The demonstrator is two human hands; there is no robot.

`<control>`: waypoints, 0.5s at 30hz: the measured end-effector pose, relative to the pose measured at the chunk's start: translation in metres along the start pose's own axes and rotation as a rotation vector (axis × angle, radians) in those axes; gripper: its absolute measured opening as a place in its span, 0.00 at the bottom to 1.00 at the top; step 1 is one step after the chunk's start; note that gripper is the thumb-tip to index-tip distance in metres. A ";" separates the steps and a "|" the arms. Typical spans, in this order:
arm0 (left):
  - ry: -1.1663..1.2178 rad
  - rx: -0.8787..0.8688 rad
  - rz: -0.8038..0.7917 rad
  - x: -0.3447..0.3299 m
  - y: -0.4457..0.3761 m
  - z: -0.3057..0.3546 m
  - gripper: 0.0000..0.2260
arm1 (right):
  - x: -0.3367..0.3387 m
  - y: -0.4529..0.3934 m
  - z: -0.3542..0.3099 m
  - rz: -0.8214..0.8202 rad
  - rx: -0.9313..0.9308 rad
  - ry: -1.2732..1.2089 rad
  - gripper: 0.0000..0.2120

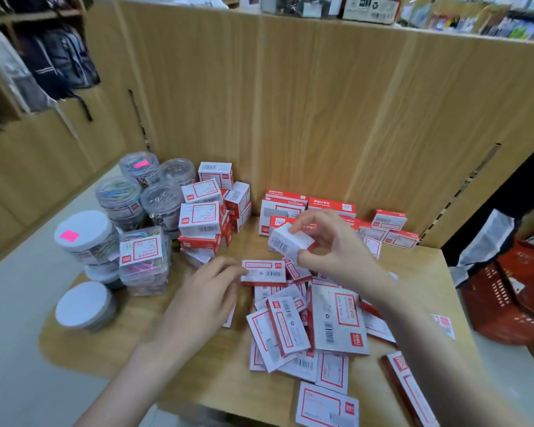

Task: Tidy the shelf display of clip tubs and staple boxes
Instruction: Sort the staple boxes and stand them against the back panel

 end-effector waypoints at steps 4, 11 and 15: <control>-0.002 0.074 0.060 0.016 0.030 -0.009 0.14 | -0.035 -0.002 -0.012 -0.117 0.113 0.067 0.13; -0.059 0.064 0.010 0.017 0.073 -0.024 0.10 | -0.102 -0.010 -0.011 -0.239 0.300 0.276 0.10; -0.033 0.106 -0.006 0.019 0.081 -0.027 0.13 | -0.127 -0.010 -0.004 -0.232 0.445 0.495 0.11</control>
Point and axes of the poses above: each hand's wrist, its own y-axis away from the middle knuckle, its own x-axis out of the back of the hand, z = x × y, the point moved 3 cm from there along -y, towards the middle knuckle, and after that the axes turned 5 degrees about z, right-handed, at the moved point
